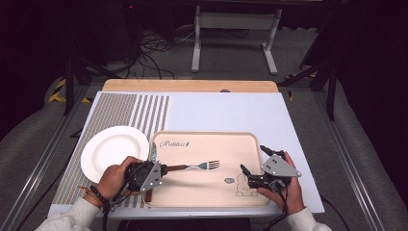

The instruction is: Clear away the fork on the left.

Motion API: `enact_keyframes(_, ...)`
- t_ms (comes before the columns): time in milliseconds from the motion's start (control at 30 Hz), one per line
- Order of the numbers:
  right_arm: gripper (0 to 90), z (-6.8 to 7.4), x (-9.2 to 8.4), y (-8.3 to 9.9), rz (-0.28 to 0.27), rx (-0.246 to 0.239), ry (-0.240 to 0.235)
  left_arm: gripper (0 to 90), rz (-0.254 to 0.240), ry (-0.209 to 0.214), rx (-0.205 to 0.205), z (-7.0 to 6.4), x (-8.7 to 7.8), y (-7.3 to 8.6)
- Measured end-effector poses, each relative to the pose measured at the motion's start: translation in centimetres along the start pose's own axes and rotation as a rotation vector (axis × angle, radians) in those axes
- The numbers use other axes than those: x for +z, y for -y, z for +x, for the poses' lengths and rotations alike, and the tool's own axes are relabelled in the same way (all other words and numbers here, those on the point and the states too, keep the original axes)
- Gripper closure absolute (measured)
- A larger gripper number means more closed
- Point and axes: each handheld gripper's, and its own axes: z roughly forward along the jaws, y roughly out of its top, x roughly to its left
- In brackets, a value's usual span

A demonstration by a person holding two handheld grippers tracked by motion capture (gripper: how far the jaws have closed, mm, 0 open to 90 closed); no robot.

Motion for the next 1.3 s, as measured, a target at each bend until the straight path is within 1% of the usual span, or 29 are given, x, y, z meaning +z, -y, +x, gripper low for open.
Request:
enact_keyframes(33, 13.1, 0.1, 0.0, -0.1, -0.002, -0.003, -0.001, 76.0, 0.001, 0.018, -0.003, -0.4, 0.1, -0.2)
enact_keyframes(67, 13.1, 0.1, 0.0, -0.1, -0.003, -0.006, -0.002, 76.0, 0.001, 0.018, -0.003, -0.4, 0.1, -0.2)
enact_keyframes(100, 13.1, 0.1, -0.1, -0.2, -0.006, -0.008, -0.003, 76.0, 0.007, 0.022, 0.0, -0.7, 0.2, -0.4)
enact_keyframes(133, 13.1, 0.1, 0.0, -0.2, -0.007, -0.01, -0.004, 76.0, 0.009, 0.043, -0.008, -1.0, 0.2, -0.5)
enact_keyframes(167, 13.1, 0.1, 0.0, -0.2, -0.008, -0.011, -0.004, 76.0, 0.011, 0.044, -0.01, -1.1, 0.3, -0.6)
enact_keyframes(200, 13.2, 0.1, 0.0, -0.3, -0.008, -0.011, -0.005, 76.0, 0.006, 0.05, -0.019, -1.2, 0.4, -0.6)
enact_keyframes(233, 13.1, 0.1, 0.0, -0.3, -0.01, -0.01, -0.006, 76.0, 0.009, 0.068, -0.029, -1.4, 0.6, -0.6)
enact_keyframes(333, 13.1, 0.1, 0.3, -0.5, -0.018, -0.015, -0.013, 75.9, 0.028, 0.09, -0.042, -1.8, 1.1, -0.5)
enact_keyframes(367, 13.1, 0.0, 0.4, -0.6, -0.021, -0.018, -0.016, 75.9, 0.029, 0.096, -0.051, -1.9, 1.2, -0.4)
enact_keyframes(400, 13.1, 0.0, 0.4, -0.6, -0.021, -0.018, -0.016, 75.8, 0.029, 0.096, -0.051, -1.9, 1.2, -0.4)
enact_keyframes(433, 13.1, 0.0, 0.6, -0.8, -0.026, -0.018, -0.022, 75.8, 0.031, 0.109, -0.073, -2.2, 1.5, -0.3)
enact_keyframes(500, 13.1, 0.0, 0.9, -0.9, -0.027, -0.021, -0.03, 75.7, 0.025, 0.115, -0.089, -2.3, 1.4, -0.3)
enact_keyframes(533, 13.1, 0.0, 1.0, -0.9, -0.028, -0.023, -0.031, 75.6, 0.026, 0.112, -0.09, -2.3, 1.3, -0.3)
enact_keyframes(567, 13.1, 0.0, 1.1, -1.0, -0.028, -0.024, -0.034, 75.6, 0.022, 0.12, -0.099, -2.3, 1.3, -0.1)
enact_keyframes(700, 13.0, 0.1, 1.3, -1.2, -0.03, -0.03, -0.042, 75.5, 0.021, 0.117, -0.118, -2.4, 1.1, 0.1)
enact_keyframes(733, 13.1, 0.1, 1.4, -1.2, -0.031, -0.031, -0.044, 75.5, 0.018, 0.125, -0.125, -2.4, 1.1, 0.1)
enact_keyframes(800, 12.9, 0.1, 1.4, -1.2, -0.031, -0.032, -0.045, 75.3, 0.007, 0.126, -0.133, -2.4, 1.0, 0.3)
enact_keyframes(833, 12.8, 0.1, 1.4, -1.2, -0.03, -0.03, -0.047, 74.3, -0.006, 0.139, -0.141, -2.4, 1.0, 0.3)
enact_keyframes(933, 12.6, 0.1, 1.4, -1.1, -0.029, -0.029, -0.048, 64.0, -0.012, 0.137, -0.157, -2.3, 0.9, 0.4)
enact_keyframes(1000, 12.6, 0.1, 1.3, -1.1, -0.028, -0.028, -0.045, 59.2, -0.038, 0.151, -0.166, -2.1, 0.9, 0.4)
enact_keyframes(1067, 12.6, 0.0, 1.2, -1.0, -0.03, -0.026, -0.043, 58.4, -0.081, 0.161, -0.168, -1.9, 0.7, 0.3)
enact_keyframes(1100, 12.6, 0.0, 1.1, -1.0, -0.032, -0.025, -0.038, 53.7, -0.09, 0.149, -0.162, -1.8, 0.6, 0.2)
enact_keyframes(1133, 12.6, 0.0, 1.0, -1.0, -0.034, -0.021, -0.036, 51.1, -0.097, 0.153, -0.165, -1.6, 0.6, 0.1)
enact_keyframes(1167, 12.5, -0.1, 0.9, -0.9, -0.035, -0.018, -0.036, 52.3, -0.097, 0.153, -0.165, -1.6, 0.6, 0.1)
enact_keyframes(1200, 12.5, -0.1, 0.9, -0.9, -0.035, -0.018, -0.036, 52.3, -0.102, 0.161, -0.166, -1.4, 0.7, -0.1)
enact_keyframes(1233, 12.6, -0.1, 0.7, -0.8, -0.031, -0.016, -0.03, 62.0, -0.103, 0.173, -0.162, -1.1, 0.7, -0.2)
enact_keyframes(1300, 12.6, -0.1, 0.6, -0.7, -0.03, -0.011, -0.028, 63.5, -0.128, 0.192, -0.145, -0.7, 0.9, -0.6)
